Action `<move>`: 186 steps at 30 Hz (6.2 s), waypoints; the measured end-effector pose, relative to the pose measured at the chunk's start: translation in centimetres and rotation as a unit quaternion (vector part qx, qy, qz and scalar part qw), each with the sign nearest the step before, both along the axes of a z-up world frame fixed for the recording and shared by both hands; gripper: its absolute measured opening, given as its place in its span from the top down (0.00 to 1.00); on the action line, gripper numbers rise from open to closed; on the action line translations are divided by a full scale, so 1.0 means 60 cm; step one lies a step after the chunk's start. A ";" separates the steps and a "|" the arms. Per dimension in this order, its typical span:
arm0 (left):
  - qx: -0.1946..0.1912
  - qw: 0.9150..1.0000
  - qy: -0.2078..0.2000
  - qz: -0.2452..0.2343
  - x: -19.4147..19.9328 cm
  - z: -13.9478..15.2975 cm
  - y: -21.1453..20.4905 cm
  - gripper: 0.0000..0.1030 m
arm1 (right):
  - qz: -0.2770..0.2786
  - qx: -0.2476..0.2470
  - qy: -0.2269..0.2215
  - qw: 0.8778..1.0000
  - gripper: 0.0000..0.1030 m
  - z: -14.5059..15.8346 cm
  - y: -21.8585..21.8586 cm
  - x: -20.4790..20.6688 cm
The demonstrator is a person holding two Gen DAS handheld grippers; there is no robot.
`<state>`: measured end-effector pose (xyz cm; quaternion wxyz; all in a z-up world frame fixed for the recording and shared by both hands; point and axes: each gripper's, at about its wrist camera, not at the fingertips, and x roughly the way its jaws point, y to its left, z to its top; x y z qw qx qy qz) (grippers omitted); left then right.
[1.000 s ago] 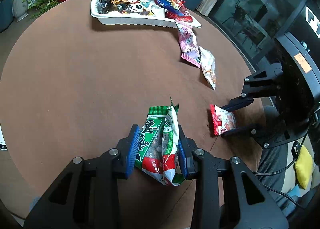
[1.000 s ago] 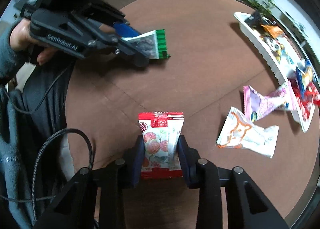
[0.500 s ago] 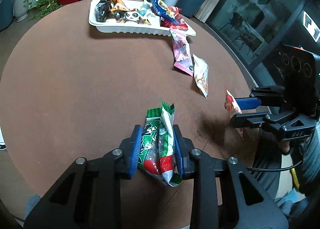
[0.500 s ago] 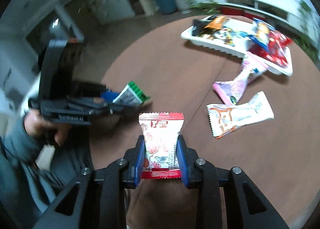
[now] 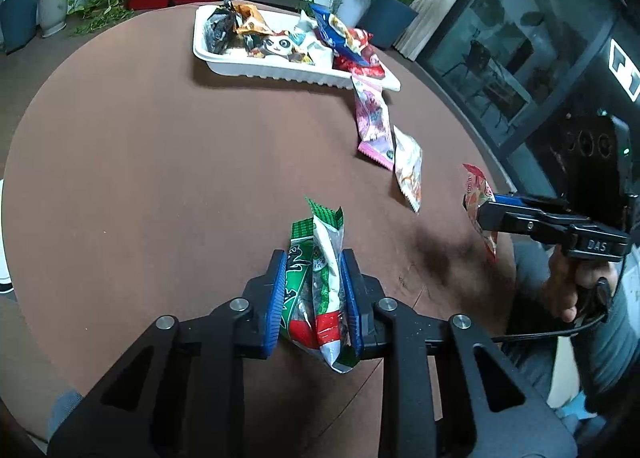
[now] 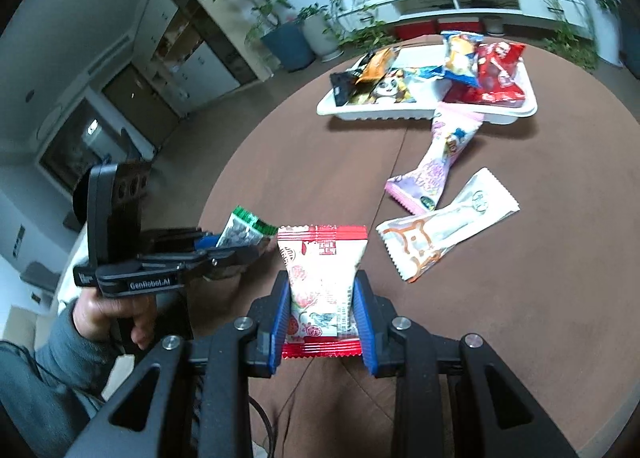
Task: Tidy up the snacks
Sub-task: 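Carry the green bag and red-white candy over the white tray with both grippers, then open both grippers to drop the packets into the tray and withdraw, then grasp the pink wrapper with the left gripper and lift it, then hold the pink wrapper in the left gripper while the right grasps the white wrapper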
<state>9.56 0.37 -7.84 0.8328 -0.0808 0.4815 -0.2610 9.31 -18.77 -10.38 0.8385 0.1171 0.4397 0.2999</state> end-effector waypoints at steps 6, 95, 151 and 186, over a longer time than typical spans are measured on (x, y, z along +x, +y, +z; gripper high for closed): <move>-0.025 0.999 -0.014 0.019 0.034 0.034 0.027 0.77 | -0.057 0.031 0.011 0.998 0.68 0.009 -0.047 0.023; 0.100 0.994 -0.036 -0.021 0.255 -0.008 -0.223 0.01 | -0.340 0.036 0.004 0.940 0.06 -0.025 -0.168 0.030; 0.071 0.997 -0.022 0.000 0.150 -0.053 -0.097 0.83 | -0.247 -0.122 0.037 0.961 0.18 -0.067 0.005 0.102; 0.069 0.997 0.009 -0.013 0.096 -0.079 -0.084 0.85 | -0.189 -0.132 0.054 0.972 0.80 -0.063 0.003 0.080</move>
